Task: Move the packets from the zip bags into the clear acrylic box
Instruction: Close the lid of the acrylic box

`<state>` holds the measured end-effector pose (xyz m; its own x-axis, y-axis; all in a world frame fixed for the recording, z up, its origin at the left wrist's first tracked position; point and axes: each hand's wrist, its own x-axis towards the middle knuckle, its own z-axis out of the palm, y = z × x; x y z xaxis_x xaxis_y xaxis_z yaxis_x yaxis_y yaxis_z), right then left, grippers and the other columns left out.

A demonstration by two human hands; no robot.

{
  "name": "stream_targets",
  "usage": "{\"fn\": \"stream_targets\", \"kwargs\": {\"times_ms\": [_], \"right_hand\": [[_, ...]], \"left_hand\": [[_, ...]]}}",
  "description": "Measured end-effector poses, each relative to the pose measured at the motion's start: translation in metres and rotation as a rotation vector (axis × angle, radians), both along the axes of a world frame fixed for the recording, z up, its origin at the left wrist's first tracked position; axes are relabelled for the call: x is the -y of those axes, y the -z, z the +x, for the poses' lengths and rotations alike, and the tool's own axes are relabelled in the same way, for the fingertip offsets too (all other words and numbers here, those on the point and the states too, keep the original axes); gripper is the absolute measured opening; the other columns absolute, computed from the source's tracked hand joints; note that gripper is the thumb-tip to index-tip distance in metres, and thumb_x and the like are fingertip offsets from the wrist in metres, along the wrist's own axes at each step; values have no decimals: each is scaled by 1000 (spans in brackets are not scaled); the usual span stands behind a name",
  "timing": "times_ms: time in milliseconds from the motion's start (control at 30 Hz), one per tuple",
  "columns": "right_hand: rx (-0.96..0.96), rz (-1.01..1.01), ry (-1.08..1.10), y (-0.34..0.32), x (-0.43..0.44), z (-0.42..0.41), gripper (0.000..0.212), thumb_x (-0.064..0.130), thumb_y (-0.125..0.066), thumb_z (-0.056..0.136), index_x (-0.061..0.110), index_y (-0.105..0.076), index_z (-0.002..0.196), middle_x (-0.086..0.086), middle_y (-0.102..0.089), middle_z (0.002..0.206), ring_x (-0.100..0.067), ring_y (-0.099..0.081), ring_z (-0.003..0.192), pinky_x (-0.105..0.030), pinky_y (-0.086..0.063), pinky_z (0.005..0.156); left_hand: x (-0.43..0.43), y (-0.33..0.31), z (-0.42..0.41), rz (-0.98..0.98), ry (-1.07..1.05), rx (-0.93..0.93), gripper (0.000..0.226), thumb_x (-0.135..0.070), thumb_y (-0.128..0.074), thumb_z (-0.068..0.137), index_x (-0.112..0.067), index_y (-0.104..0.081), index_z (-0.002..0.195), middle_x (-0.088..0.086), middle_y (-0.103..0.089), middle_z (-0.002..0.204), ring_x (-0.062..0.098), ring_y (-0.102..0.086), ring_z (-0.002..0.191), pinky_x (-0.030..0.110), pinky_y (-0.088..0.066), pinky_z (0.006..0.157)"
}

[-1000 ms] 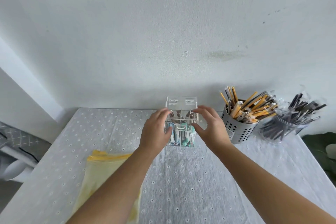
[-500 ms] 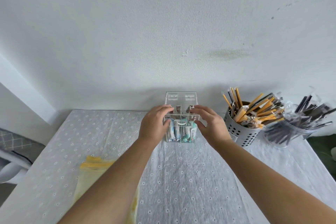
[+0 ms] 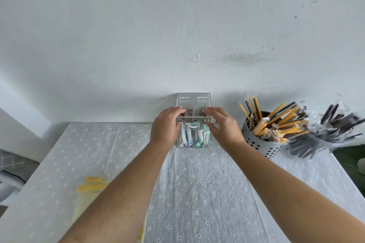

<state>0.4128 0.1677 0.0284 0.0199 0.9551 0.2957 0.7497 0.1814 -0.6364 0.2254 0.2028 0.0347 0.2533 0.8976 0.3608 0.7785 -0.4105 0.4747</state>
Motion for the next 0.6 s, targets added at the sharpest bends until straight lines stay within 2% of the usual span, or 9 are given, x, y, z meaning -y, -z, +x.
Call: {"fn": "stream_targets", "kwargs": {"times_ms": [100, 233, 367, 467, 600], "right_hand": [[22, -58, 15, -8, 1, -2, 36, 8, -60, 88, 24, -61, 120, 7, -56, 130, -17, -57, 114, -28, -47, 94], [133, -98, 54, -22, 17, -6, 46, 24, -66, 85, 29, -52, 129, 6, -46, 138, -19, -47, 123, -35, -50, 95], [72, -93, 15, -25, 54, -26, 48, 27, -69, 83, 25, -52, 128, 5, -48, 134, -18, -46, 122, -34, -44, 101], [59, -159, -82, -13, 89, -54, 41, 30, -67, 84, 24, -56, 123, 6, -51, 131, -17, -49, 120, -30, -42, 98], [147, -309, -183, 18, 126, -96, 41, 40, -60, 88, 26, -55, 125, 6, -49, 135, -16, -47, 124, -32, -39, 105]], "left_hand": [[-1, -5, -2, -64, 30, -9, 45, -5, -67, 83, -16, -58, 125, 1, -57, 132, 17, -51, 124, 31, -39, 106], [10, -13, -16, -190, 92, 5, 64, -13, -74, 78, -24, -48, 135, 3, -41, 144, 18, -38, 133, 37, -33, 111], [50, -16, -49, -220, 52, 40, 63, -19, -75, 77, -24, -47, 134, 1, -45, 139, 16, -41, 129, 32, -34, 109], [88, -7, -90, -239, -33, -1, 59, -22, -73, 78, -24, -49, 132, -1, -47, 137, 17, -42, 127, 32, -35, 107], [138, 23, -153, -312, -237, -84, 59, -25, -72, 78, -26, -49, 132, -2, -45, 138, 19, -41, 128, 29, -32, 103]]}}
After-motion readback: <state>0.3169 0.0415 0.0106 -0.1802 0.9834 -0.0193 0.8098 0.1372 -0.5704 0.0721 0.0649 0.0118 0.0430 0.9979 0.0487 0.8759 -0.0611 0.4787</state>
